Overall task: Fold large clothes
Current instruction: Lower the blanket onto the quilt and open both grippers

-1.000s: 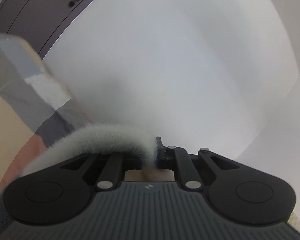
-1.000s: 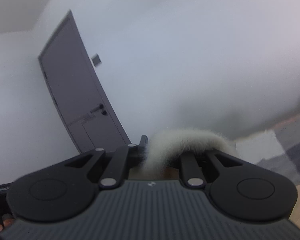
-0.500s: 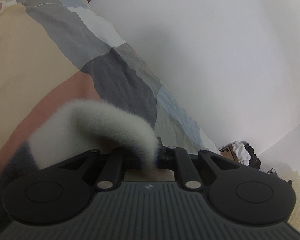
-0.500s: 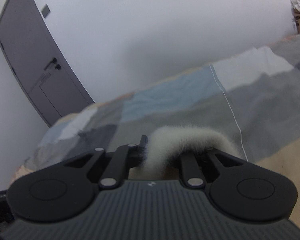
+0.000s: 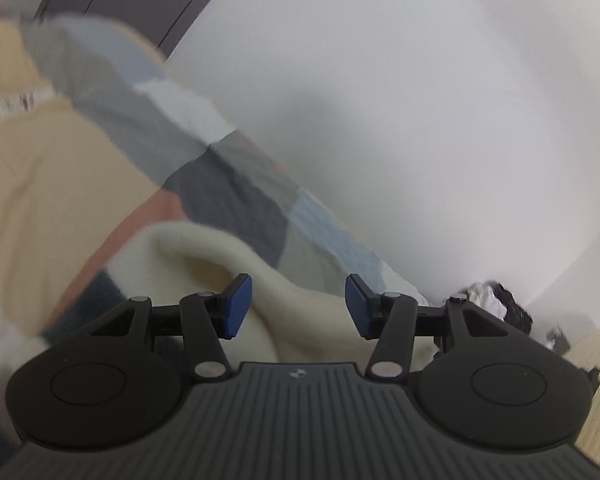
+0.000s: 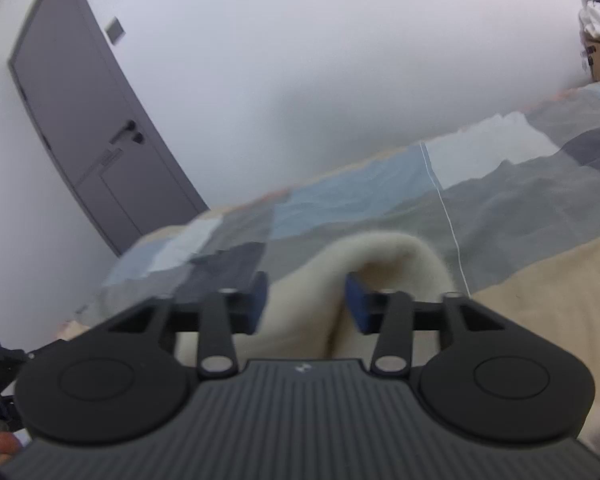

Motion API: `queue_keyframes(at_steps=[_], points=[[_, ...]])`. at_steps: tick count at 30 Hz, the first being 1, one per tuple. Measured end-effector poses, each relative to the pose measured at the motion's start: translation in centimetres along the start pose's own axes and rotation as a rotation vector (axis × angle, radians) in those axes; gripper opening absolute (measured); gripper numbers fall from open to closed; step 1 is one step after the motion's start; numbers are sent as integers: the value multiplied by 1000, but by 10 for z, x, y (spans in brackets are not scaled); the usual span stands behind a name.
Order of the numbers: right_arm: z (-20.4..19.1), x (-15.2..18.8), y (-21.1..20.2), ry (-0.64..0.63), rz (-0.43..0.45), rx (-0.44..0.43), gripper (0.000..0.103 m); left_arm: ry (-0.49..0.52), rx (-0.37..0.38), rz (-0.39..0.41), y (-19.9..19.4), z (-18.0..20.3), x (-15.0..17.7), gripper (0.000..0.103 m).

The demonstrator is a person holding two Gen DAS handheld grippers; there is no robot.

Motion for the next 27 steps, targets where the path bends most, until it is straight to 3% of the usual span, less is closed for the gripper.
queue_keyframes(at_steps=[5, 13, 17, 27], points=[[-29, 14, -18, -93, 30, 28, 54, 103, 1, 14, -65, 44, 23, 58], [-65, 51, -105, -196, 29, 60, 54, 173, 29, -9, -152, 92, 84, 58], [-75, 73, -147, -253, 2, 113, 54, 204, 21, -39, -181, 104, 117, 58], [-67, 132, -218, -215, -73, 210, 53, 213, 15, -142, -220, 101, 187, 58]])
Point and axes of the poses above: each gripper's, at about its wrist camera, not at the fingertips, and y roughly the way its jaws point, z to its right, x to its underside, the point moved 4 cm from there along y, roughly the way its jaws point, and after that the axes turned 3 degrees about -z, right-handed, at the moved point
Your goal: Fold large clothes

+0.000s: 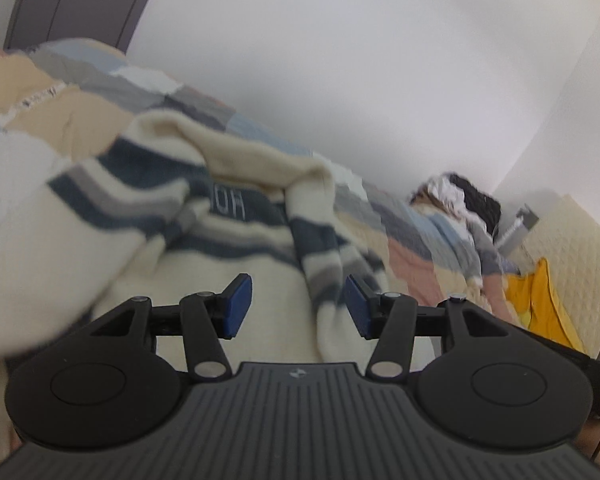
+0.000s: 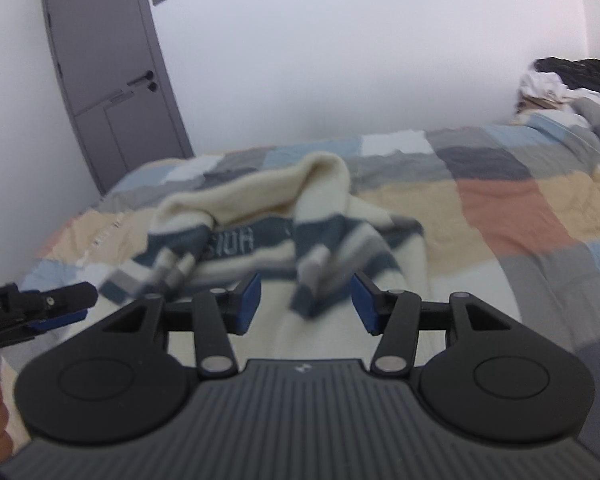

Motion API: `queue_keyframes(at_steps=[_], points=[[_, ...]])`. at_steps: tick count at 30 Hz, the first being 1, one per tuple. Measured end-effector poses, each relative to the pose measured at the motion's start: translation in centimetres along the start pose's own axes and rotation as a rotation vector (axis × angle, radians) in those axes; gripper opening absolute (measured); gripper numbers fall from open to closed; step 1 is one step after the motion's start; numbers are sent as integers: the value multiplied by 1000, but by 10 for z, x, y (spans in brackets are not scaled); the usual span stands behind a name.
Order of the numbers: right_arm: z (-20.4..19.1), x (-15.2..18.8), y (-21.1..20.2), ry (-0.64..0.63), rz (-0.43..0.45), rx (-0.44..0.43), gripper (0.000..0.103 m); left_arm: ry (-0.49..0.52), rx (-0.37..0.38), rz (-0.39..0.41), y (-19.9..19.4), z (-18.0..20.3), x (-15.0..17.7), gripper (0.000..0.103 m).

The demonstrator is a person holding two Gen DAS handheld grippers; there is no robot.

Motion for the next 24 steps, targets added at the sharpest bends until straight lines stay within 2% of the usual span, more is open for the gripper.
queue_keyframes(at_steps=[6, 11, 13, 15, 17, 19, 24], points=[[5, 35, -5, 13, -50, 36, 53, 2, -8, -53, 16, -7, 29, 58], [11, 46, 25, 79, -123, 56, 53, -4, -40, -141, 54, -20, 44, 58], [14, 51, 38, 123, -155, 64, 59, -25, -51, -176, 66, -28, 48, 58], [16, 54, 46, 152, -170, 63, 73, -52, -68, -218, 78, -35, 53, 58], [19, 57, 49, 172, -170, 61, 81, -84, -85, -269, 91, -43, 59, 57], [21, 58, 53, 186, -178, 64, 81, -107, -106, -307, 101, -49, 65, 57], [14, 62, 61, 151, -200, 19, 81, -115, -121, -313, 105, -48, 67, 57]])
Point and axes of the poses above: each gripper's, at about its wrist camera, not at the fingertips, and y roughly the way its jaws point, z to its right, x to its underside, the point moved 4 cm from there along y, roughly the way its jaws point, and after that the axes turned 3 degrees about -z, right-handed, at the moved point
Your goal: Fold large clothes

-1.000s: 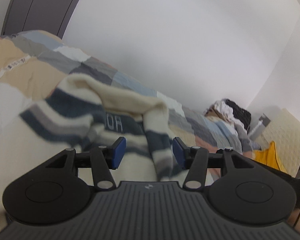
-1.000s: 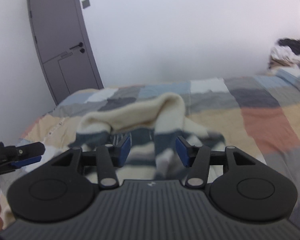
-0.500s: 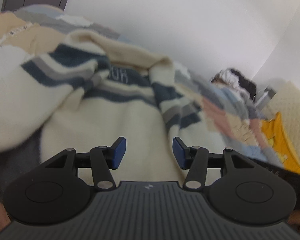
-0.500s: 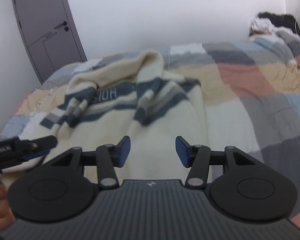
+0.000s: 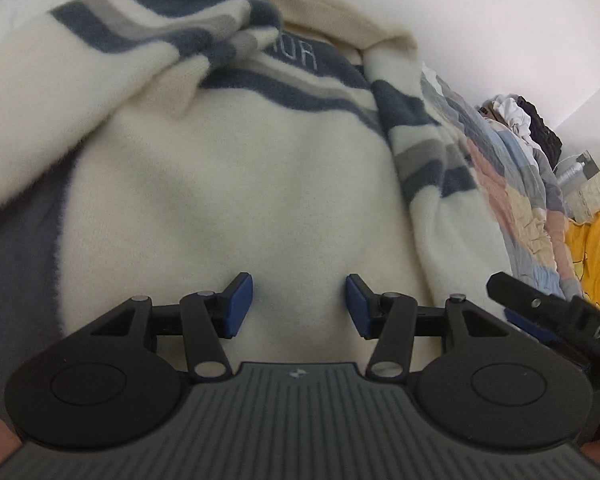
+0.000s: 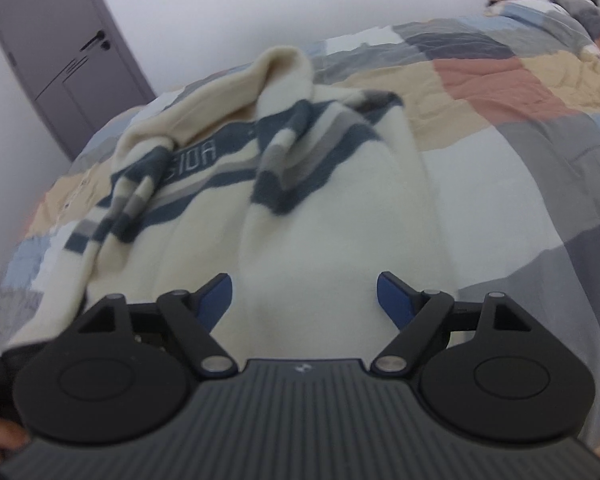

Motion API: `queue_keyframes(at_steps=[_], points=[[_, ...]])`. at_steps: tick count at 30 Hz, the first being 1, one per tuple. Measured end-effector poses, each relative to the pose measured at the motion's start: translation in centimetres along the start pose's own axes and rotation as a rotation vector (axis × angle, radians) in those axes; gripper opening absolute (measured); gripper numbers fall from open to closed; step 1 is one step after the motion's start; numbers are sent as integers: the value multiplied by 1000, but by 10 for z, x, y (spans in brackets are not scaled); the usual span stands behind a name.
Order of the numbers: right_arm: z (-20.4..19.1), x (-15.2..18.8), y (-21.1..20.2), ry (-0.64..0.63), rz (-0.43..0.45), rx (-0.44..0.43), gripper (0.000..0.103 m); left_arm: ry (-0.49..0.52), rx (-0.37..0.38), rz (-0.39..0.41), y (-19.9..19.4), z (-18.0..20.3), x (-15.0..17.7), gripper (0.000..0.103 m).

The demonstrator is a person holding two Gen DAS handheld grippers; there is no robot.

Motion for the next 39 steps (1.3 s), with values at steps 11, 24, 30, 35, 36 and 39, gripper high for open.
queue_keyframes(at_steps=[11, 24, 30, 35, 36, 39], points=[[-4, 15, 13, -96, -33, 42, 81, -14, 6, 0, -2, -1, -1, 57], [-18, 27, 22, -284, -62, 216, 36, -4, -10, 45, -17, -1, 0, 58], [1, 4, -8, -159, 43, 235, 20, -16, -12, 64, -24, -5, 0, 58], [33, -42, -32, -65, 116, 246, 20, -24, -3, 86, -31, -8, -1, 58], [39, -55, -35, -64, 133, 257, 19, -19, -2, 91, -33, -7, 0, 58], [61, -108, -44, -68, 191, 283, 19, 2, -4, 112, -38, -3, 0, 58]])
Point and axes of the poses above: each gripper's, at about its wrist camera, not at the fingertips, and y roughly the way its jaws point, z to its right, x to its underside, the point moved 4 cm from there along y, roughly the way its jaws point, and after that the axes turned 3 degrees about -z, right-handed, at the moved point
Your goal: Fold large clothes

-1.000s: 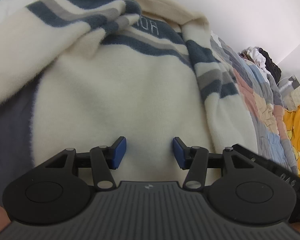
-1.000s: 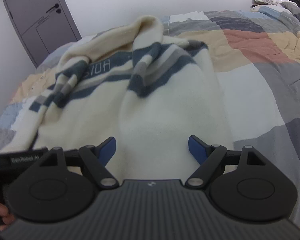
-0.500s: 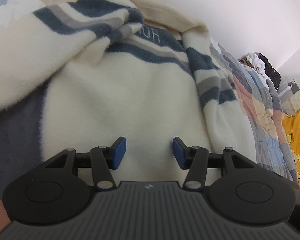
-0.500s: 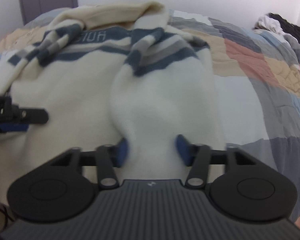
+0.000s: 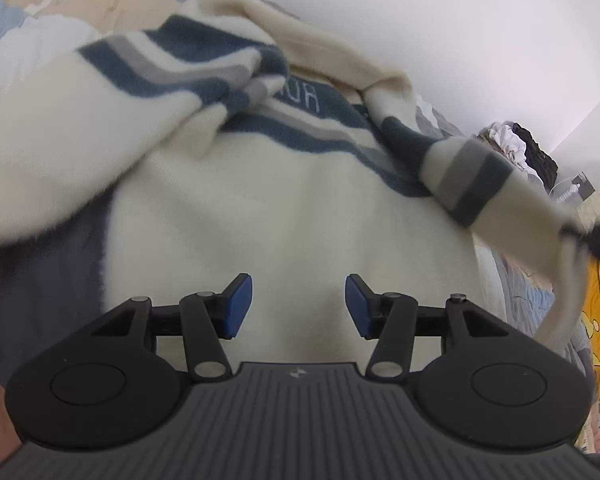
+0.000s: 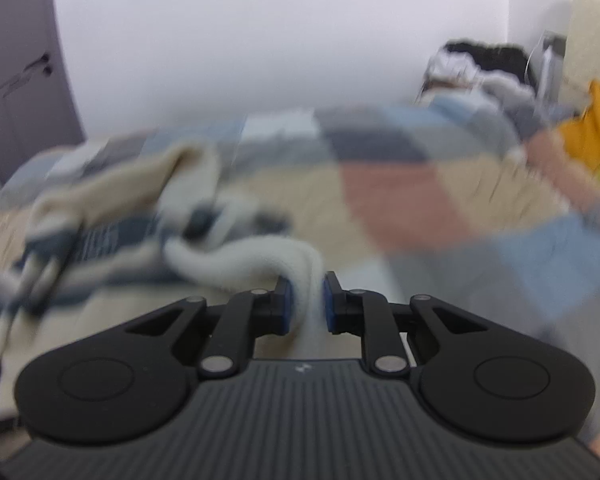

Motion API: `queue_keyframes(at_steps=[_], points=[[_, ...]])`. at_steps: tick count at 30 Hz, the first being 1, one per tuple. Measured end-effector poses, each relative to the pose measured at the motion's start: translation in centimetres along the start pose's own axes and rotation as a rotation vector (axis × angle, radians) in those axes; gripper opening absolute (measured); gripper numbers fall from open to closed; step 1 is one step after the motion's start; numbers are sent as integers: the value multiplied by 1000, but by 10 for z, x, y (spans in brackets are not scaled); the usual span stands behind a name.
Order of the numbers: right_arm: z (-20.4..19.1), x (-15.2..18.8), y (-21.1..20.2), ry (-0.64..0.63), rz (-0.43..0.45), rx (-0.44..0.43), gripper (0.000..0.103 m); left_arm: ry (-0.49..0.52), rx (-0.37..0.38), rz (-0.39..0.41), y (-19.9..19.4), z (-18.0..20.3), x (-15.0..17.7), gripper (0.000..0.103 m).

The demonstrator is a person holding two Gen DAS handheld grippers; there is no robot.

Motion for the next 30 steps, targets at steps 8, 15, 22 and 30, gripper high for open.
queue_keyframes(at_steps=[8, 15, 22, 30], points=[[41, -121, 54, -156, 215, 245, 19, 27, 22, 9, -2, 6, 1, 58], [75, -153, 160, -103, 176, 388, 19, 53, -57, 83, -9, 3, -3, 58], [104, -117, 246, -35, 102, 438, 20, 38, -143, 133, -3, -16, -21, 58], [126, -71, 260, 118, 51, 429, 73, -147, -293, 156, -9, -77, -40, 59]])
Point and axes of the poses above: each gripper's, at about its wrist camera, not at the fingertips, and y roughly the way its jaws point, z to its right, x to its underside, the point moved 4 cm from there along y, roughly the way its jaws point, and after that the axes turned 3 degrees about -z, right-handed, at the moved point
